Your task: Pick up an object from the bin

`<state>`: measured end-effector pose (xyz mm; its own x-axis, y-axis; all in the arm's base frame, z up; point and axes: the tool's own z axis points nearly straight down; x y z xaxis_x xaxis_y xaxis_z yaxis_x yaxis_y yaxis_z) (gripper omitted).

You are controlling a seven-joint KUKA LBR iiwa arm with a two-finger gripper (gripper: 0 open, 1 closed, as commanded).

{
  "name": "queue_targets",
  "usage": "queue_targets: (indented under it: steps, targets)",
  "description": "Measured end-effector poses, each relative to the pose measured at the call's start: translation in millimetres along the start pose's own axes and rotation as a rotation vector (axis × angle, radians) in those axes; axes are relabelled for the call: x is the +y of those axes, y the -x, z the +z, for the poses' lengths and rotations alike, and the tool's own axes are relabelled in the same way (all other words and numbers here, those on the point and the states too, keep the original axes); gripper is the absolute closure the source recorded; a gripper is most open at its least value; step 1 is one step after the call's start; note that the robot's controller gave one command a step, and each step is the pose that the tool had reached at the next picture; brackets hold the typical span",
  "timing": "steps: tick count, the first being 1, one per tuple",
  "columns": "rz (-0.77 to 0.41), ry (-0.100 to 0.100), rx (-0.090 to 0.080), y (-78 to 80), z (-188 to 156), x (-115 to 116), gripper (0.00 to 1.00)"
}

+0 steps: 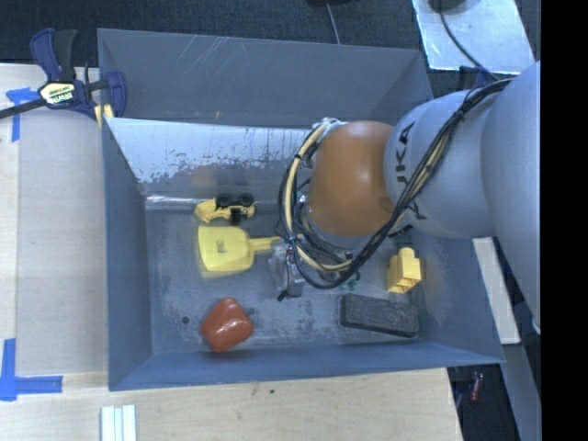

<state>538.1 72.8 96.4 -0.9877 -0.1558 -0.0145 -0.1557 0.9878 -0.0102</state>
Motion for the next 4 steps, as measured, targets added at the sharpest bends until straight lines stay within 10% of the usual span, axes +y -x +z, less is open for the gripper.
queue_targets:
  steps: [1,2,3,4]
  targets:
    - [0.194,0.006,-0.012,28.7,-13.6,58.7,1.0]
    - [0.015,-0.001,-0.011,69.8,24.4,-5.6,1.0]
    - [0.089,0.007,-0.017,45.8,-1.2,40.2,0.0]
    - [0.089,0.007,-0.017,45.8,-1.2,40.2,0.0]
